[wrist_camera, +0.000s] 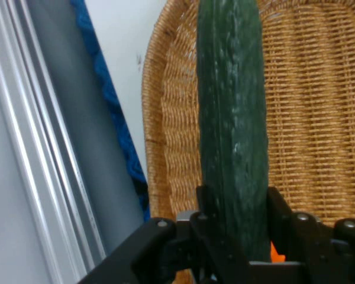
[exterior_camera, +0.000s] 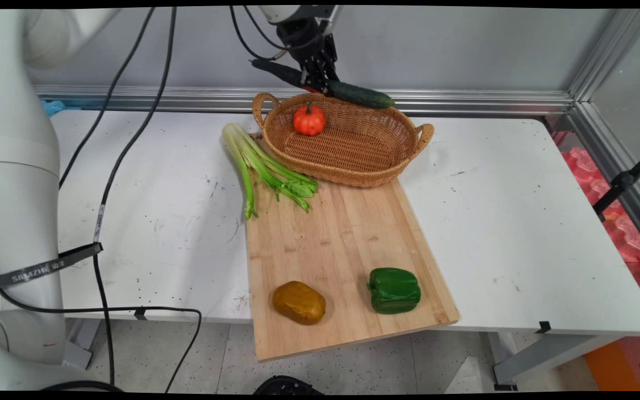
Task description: Place the picked object in the vegetable basket
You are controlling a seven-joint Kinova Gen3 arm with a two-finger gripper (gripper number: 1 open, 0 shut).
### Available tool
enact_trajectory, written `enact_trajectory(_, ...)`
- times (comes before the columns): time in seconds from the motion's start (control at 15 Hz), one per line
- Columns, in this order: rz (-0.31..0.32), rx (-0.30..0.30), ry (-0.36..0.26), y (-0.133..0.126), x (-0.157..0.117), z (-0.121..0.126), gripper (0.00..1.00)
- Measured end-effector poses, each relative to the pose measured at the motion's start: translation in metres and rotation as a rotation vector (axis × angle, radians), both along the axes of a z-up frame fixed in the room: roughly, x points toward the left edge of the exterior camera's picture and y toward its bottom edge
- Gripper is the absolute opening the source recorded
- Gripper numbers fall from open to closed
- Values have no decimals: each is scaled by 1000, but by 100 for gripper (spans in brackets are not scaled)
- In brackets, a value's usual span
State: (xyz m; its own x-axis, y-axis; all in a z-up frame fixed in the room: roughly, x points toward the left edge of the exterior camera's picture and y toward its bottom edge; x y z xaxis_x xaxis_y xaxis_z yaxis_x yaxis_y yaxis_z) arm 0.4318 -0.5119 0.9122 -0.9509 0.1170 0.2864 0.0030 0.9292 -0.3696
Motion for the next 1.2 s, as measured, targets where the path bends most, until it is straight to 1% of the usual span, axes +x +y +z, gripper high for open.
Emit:
enact_trajectory(0.4,-57,19,-9,-12,-11,-24,0)
enact_trajectory(0.93,-96,38,-22,-16,-20,-61,0)
enact_trajectory(1.0,-102,37,-21,-17,-21,-64,100)
enact_trajectory(1.2,-110,35,-15,-17,-23,-69,100)
